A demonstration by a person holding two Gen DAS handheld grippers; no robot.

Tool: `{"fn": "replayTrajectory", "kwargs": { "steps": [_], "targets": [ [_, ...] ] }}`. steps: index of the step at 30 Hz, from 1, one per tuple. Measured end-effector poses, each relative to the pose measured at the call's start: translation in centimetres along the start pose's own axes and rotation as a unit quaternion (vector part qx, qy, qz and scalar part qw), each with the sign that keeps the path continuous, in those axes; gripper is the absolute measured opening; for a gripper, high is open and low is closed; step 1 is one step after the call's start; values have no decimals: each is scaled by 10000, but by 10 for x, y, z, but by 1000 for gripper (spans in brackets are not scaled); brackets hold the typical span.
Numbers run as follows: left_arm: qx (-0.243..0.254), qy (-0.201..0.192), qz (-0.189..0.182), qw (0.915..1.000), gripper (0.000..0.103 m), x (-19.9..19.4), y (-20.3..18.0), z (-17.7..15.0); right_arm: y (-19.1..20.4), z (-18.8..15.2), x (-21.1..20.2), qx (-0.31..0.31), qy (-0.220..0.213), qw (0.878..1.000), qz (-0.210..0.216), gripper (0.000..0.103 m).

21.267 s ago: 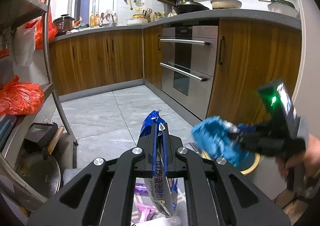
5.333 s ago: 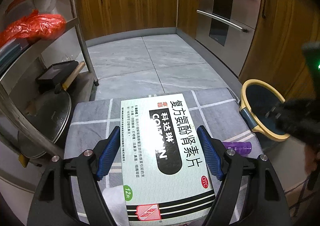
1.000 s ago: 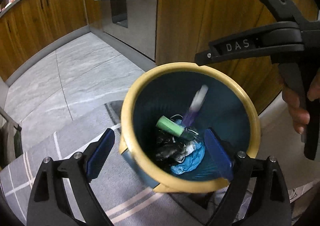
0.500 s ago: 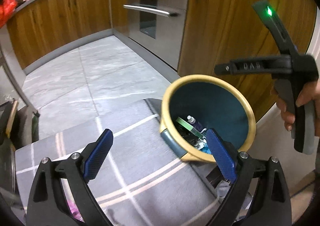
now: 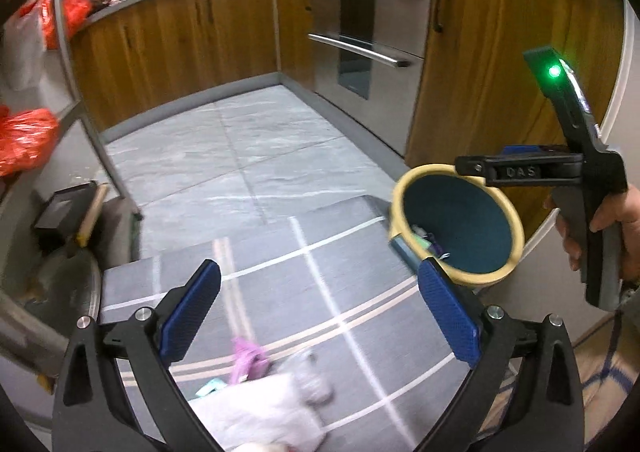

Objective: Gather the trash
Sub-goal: 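Move both open grippers back over the tissue and paper cup on the mat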

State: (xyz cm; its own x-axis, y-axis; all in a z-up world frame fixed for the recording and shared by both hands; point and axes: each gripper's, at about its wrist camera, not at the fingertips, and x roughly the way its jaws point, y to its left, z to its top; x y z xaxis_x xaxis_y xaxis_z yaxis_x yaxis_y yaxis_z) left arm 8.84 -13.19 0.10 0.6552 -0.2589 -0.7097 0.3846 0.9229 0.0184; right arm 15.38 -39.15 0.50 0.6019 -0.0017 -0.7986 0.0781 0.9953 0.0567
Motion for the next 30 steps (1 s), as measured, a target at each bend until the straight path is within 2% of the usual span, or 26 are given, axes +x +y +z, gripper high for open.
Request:
{"fn": "replayTrajectory", "kwargs": {
  "steps": [7, 12, 15, 21, 26, 30],
  "targets": [
    [-428, -53, 250, 9988, 97, -28, 36, -15, 41, -15, -14, -367, -55, 9993, 83, 98],
    [-694, -163, 377, 9967, 97, -46, 55, -31, 69, -28, -20, -409, -17, 9989, 213, 98],
    [-940, -171, 464, 9943, 97, -49, 73, -40, 97, -37, -21, -602, 26, 9977, 320, 98],
    [-1349, -125, 646, 9887, 97, -52, 107, -58, 146, -52, -6, -1058, 352, 9919, 601, 98],
    [-1442, 48, 718, 9869, 97, -48, 128, -77, 172, -57, 8, -1145, 591, 9894, 665, 98],
    [-1291, 428, 741, 9879, 97, -33, 133, -97, 188, -60, 15, -1036, 764, 9885, 797, 98]
  ]
}}
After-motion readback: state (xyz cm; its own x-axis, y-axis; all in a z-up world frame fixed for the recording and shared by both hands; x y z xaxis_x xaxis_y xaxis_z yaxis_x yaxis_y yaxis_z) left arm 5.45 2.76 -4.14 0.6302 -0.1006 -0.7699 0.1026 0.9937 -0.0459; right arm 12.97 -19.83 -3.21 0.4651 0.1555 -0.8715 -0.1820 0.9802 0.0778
